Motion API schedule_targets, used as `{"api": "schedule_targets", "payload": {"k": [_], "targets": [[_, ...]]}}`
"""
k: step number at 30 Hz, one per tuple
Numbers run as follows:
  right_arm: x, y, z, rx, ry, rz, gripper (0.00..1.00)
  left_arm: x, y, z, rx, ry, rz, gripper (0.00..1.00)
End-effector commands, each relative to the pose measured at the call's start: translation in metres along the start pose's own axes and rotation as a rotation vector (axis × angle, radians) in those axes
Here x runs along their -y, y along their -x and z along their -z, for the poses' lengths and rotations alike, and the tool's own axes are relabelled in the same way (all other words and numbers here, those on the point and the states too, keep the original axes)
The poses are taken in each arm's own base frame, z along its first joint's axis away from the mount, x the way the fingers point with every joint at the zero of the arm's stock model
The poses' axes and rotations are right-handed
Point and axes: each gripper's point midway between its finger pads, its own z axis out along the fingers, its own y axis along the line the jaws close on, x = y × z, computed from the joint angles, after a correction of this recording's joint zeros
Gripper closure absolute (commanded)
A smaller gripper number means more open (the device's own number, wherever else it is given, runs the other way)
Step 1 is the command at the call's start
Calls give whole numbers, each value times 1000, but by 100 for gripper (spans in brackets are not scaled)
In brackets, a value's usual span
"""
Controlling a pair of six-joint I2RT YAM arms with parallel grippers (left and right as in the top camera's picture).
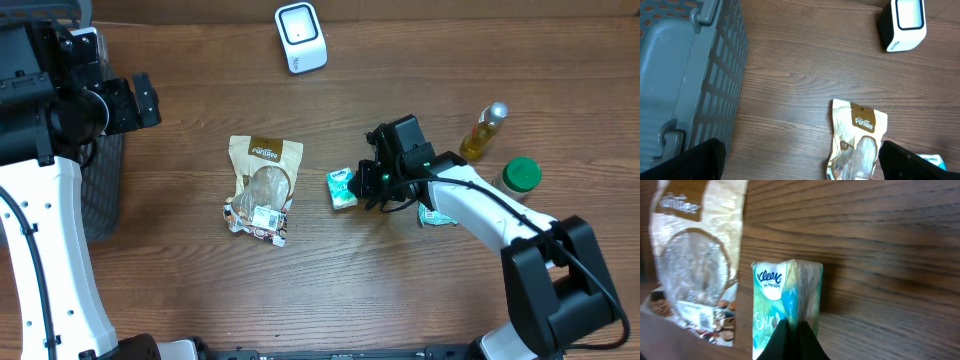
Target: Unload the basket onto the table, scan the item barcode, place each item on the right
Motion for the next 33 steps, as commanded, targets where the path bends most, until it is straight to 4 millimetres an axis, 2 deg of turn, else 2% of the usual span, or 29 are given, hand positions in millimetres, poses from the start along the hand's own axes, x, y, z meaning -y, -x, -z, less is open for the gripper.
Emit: {"api": "schedule_targets", "payload": {"k": [1,12,14,21,25,33], "targets": [[8,5,-8,15,-40,9,96,1,4,2,12,0,3,0],[10,7,-13,19,-43,10,96,1,4,2,12,0,3,1],[10,8,-13,26,-43,12,80,1,4,2,12,0,3,0],[9,11,-13,38,-43,16,78,1,4,2,12,0,2,1],[20,16,-14,65,-100,7,75,1,4,2,12,0,3,0],[24,11,-19,49,-104,-8,74,1,4,2,12,0,3,0]]}}
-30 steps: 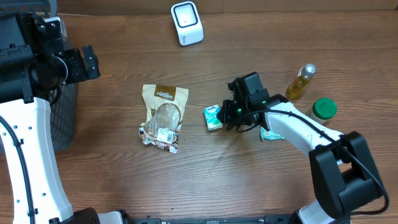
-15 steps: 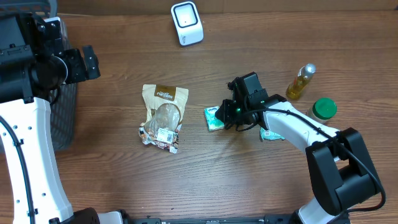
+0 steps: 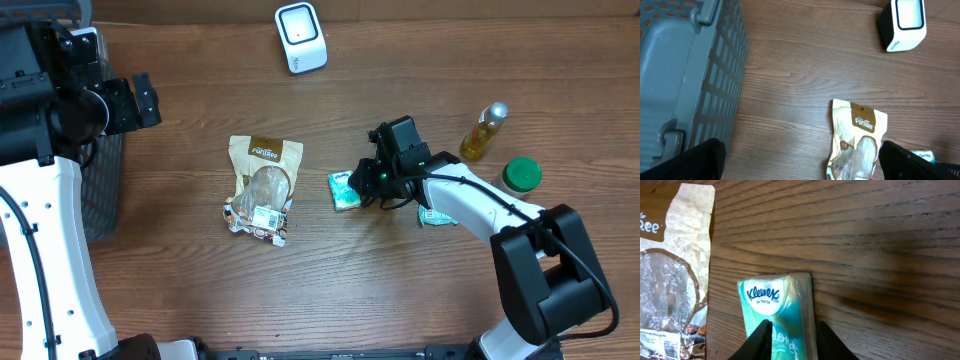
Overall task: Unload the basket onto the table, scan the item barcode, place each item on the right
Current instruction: 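Lift the Kleenex pack and rotate it with the right gripper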
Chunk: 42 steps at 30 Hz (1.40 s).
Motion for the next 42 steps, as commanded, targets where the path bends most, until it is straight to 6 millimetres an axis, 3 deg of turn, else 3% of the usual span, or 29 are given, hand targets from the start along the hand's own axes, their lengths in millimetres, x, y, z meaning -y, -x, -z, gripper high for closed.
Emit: {"api": "schedule_targets", "payload": {"k": [1,9,13,18,21,23,26,28,29,35,42], "targets": [[4,-2,-7,-6,-18,-24,74,1,4,2,12,0,2,0],[7,-20,-27,-93,15,-50,75,1,4,2,13,0,2,0],[8,-20,-28,-95,14,-51,95,1,4,2,13,0,2,1],[-4,-20,-21,-127,110,-74,96,1,4,2,13,0,2,0],[-31,-15,2,-178,330,-77,96,2,4,2,12,-1,1,0],[-55,-9,28,-202,555,-37,96,2,4,2,12,-1,1,1],[-82,-2,75,-240,877,16,96,2,4,2,12,-1,1,0],[-93,-1,116,-272,1107,97,96,2,4,2,12,-1,1,1],[-93,-1,126,-282,1155,111,96,2,4,2,12,-1,1,0],[-94,1,148,-261,1161,106,96,2,4,2,12,-1,1,1],[-117,-4,205,-163,1180,257,96,2,4,2,12,-1,1,1]]}}
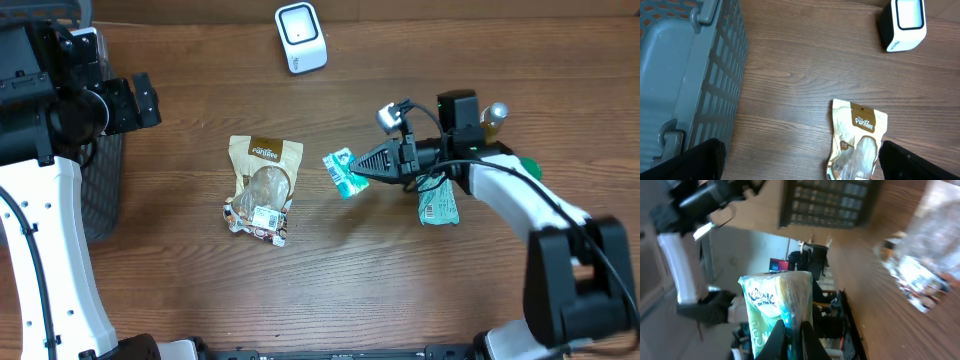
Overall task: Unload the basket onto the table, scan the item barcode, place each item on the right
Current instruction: 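Lift the Kleenex pack and rotate it with the right gripper, then carry the Kleenex pack up to the white scanner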
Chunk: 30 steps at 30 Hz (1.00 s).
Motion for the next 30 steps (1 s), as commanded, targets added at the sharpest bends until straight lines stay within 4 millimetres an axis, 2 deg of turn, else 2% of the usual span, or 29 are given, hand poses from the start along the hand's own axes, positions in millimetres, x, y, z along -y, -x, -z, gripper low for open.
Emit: {"api": "schedule_targets", "payload": {"k": [1,5,10,14,30], "targets": [[-55,-8,3,-19,44,138,96,2,4,2,12,-1,1,1],[-91,-15,8,-7,39,200,96,2,4,2,12,-1,1,0],[-116,-24,11,-1,35,246,96,2,4,2,12,-1,1,1],[-122,-27,11,-1,35,255,96,2,4,2,12,-1,1,0],[-122,-27,11,-1,35,238,96,2,4,2,12,-1,1,1]]}}
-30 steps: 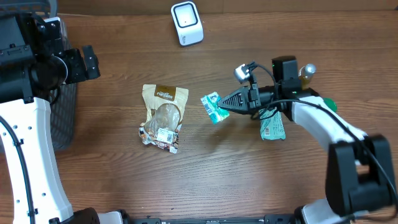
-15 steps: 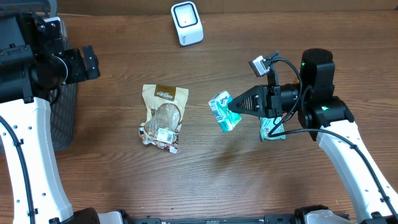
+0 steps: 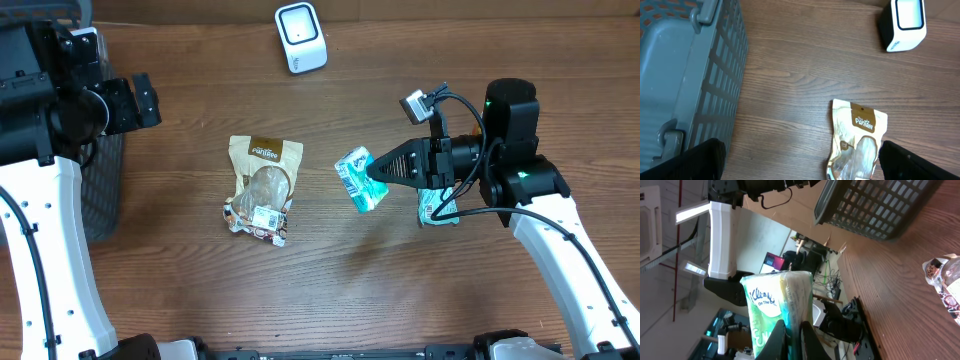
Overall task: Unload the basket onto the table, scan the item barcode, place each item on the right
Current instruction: 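Carry the Kleenex pack up to the white scanner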
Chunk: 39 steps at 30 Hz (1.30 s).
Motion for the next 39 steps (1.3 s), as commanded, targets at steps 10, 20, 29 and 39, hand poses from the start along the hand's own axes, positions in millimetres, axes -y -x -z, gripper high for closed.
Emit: {"api": "schedule_targets", "payload": {"k": [10,20,29,39], "targets": [[-12,-3,1,-16,25,24,96,2,4,2,12,-1,1,0],[-5,3,1,16,-19,25,96,2,4,2,12,-1,1,1],[28,18,6,131,-192,-34,96,2,4,2,12,-1,1,0],[122,0,25,235,-749,-181,96,2,4,2,12,-1,1,0]]}}
